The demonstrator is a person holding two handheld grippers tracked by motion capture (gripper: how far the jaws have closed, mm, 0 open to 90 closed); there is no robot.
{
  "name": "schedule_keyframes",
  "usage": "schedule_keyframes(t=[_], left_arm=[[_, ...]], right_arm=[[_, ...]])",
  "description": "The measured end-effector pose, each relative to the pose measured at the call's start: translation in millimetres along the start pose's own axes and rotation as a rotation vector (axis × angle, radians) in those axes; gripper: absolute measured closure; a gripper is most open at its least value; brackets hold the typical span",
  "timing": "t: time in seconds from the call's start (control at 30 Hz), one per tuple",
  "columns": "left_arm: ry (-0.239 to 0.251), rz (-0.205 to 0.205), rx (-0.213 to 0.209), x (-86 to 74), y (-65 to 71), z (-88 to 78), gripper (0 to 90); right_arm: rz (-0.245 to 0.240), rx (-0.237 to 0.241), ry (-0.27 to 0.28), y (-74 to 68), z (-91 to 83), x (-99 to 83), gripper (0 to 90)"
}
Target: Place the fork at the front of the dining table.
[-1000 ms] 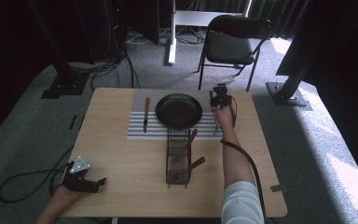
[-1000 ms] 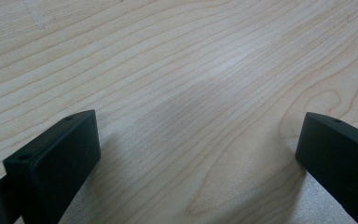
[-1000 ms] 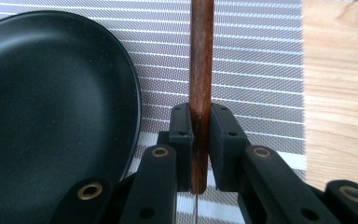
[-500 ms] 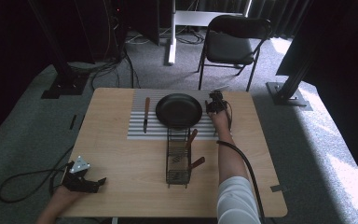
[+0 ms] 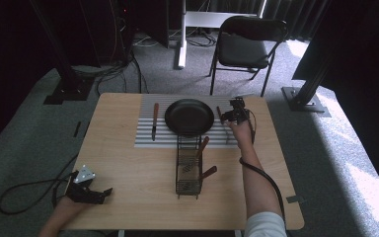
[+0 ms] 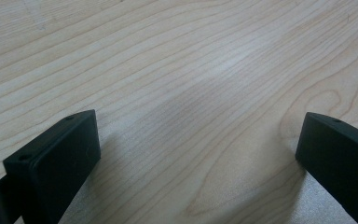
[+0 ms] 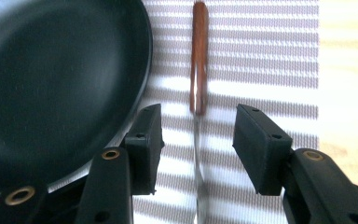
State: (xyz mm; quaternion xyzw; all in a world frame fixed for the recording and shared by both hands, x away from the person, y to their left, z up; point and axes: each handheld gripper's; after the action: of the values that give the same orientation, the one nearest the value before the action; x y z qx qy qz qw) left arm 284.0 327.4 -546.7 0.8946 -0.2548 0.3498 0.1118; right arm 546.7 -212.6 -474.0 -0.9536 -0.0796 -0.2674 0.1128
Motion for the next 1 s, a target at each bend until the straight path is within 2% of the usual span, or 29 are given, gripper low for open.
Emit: schedule_keyframes(t=[0.1, 0.2, 0.3, 0.37, 0.43, 0.5, 0.57, 0.7, 0.9, 1.0], left_arm=[[0.000, 0.000, 0.000, 0.0, 0.0, 0.0, 0.0], [0.000, 0.000, 0.000, 0.0, 0.0, 0.0, 0.0], [0.000, 0.000, 0.000, 0.0, 0.0, 0.0, 0.0], [0.000, 0.000, 0.000, 0.0, 0.0, 0.0, 0.0], [0.000, 0.000, 0.000, 0.0, 0.0, 0.0, 0.0], [0.000, 0.000, 0.000, 0.0, 0.0, 0.0, 0.0], [0.000, 0.000, 0.000, 0.0, 0.0, 0.0, 0.0], [0.000, 0.000, 0.000, 0.0, 0.0, 0.0, 0.0], [0.000, 0.000, 0.000, 0.0, 0.0, 0.0, 0.0], [0.000, 0.000, 0.000, 0.0, 0.0, 0.0, 0.0]], right_arm=[[0.011, 0.000, -0.006, -0.2, -2.0, -14.4, 53.1], [0.008, 0.008, -0.021, -1.8, 1.3, -27.5, 59.9], [-0.019, -0.011, -0.057, -4.0, 6.3, -33.8, 67.9], [-0.034, -0.038, -0.071, -4.8, 8.4, -35.7, 77.2], [-0.029, -0.041, -0.071, -3.3, 9.7, -36.3, 84.7], [-0.019, -0.040, -0.068, 0.0, 11.1, -36.6, 85.7], [-0.012, -0.041, -0.065, 3.3, 11.9, -36.4, 86.3], [0.040, -0.025, -0.056, 12.8, 13.1, -37.6, 84.5], [0.077, -0.024, -0.049, 22.3, 13.8, -42.7, 73.6], [0.080, -0.004, -0.032, 25.0, 9.8, -45.7, 64.8]])
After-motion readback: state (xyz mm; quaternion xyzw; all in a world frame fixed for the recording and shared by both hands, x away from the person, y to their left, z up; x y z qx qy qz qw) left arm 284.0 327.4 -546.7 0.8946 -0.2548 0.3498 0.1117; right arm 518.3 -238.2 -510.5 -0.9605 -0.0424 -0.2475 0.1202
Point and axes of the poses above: each handheld gripper's, and its own axes: z roughly forward along the jaws, x roughly out of its top, y roughly to its right, and after that the axes turned 3 degrees about -z, right-handed
